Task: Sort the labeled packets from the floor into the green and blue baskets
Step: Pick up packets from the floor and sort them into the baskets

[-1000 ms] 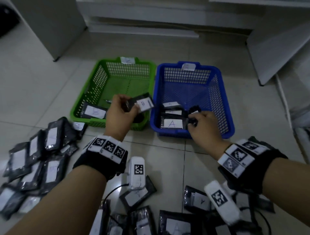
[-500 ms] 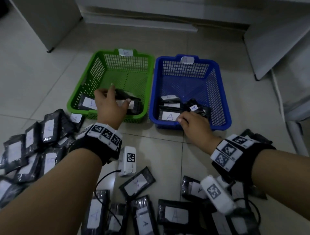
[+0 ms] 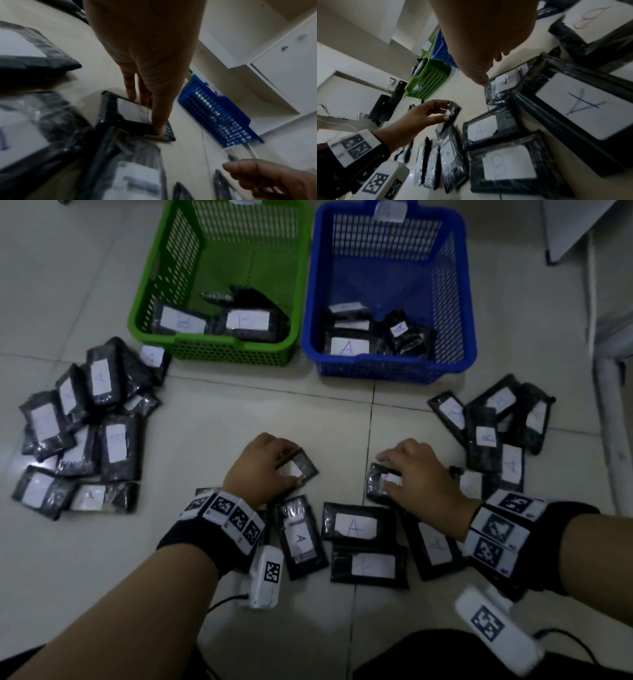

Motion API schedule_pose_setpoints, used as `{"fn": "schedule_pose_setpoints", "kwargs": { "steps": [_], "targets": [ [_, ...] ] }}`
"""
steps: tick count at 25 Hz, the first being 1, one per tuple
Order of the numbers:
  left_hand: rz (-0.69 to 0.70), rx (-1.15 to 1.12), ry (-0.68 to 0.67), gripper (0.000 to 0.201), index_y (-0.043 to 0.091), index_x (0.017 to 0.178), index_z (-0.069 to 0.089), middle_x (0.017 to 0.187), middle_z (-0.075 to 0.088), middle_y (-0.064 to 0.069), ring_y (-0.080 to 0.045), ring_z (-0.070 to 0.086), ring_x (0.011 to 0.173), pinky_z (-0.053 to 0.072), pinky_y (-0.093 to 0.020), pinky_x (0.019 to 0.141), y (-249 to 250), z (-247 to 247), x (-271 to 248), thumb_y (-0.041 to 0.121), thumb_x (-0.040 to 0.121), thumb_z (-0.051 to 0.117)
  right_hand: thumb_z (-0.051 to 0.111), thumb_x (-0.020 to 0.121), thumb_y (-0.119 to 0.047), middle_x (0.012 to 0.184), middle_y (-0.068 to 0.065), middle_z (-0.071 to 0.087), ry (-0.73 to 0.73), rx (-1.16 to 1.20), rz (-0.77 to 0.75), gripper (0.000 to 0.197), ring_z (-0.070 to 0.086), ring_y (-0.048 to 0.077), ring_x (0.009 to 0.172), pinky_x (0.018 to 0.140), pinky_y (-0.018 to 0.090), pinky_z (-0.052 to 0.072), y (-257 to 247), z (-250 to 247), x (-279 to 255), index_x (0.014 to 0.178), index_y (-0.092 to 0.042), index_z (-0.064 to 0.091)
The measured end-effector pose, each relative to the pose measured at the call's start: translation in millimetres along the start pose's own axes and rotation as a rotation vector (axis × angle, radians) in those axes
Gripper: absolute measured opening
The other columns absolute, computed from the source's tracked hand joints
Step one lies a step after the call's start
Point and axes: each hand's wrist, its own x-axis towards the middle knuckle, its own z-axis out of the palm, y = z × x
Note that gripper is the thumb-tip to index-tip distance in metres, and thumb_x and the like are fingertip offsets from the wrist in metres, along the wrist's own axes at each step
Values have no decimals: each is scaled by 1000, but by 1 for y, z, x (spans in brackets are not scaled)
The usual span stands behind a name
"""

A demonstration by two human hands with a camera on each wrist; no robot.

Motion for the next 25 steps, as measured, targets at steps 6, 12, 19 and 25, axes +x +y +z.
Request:
{"fn": "schedule_pose_setpoints", "kwargs": {
  "steps": [6,12,19,25],
  "targets": [
    [-123,24,-154,51,21,104,63,95,52,1,-15,53,90,37,-22,75,8,-7,11,31,60,86,74,73,-23,113,11,43,-222,-243,100,57,46,29,106,86,35,45,7,5,2,122,-13,49],
    [-89,-341,-6,24,30,93,57,82,67,2,-10,65,70,49,-23,57,51,-40,41,47,79,67,59,89,-31,85,-4,58,-43,186,-24,18,60,19,80,58,26,41,-24,-51,50,100,-20,51],
    [22,-730,185,50,35,129,48,105,69,-4,-25,67,94,55,-44,86,122,-69,116,30,82,64,52,92,-18,106,7,63,333,617,190,29,63,22,75,48,27,53,-11,-142,122,121,-15,53],
    [90,-207,261,39,22,123,49,110,62,-4,-17,55,85,48,-29,75,133,-58,166,20,86,62,58,84,4,110,16,65,284,675,337,37,66,26,76,65,35,60,24,-134,152,120,-4,57]
  ]
}}
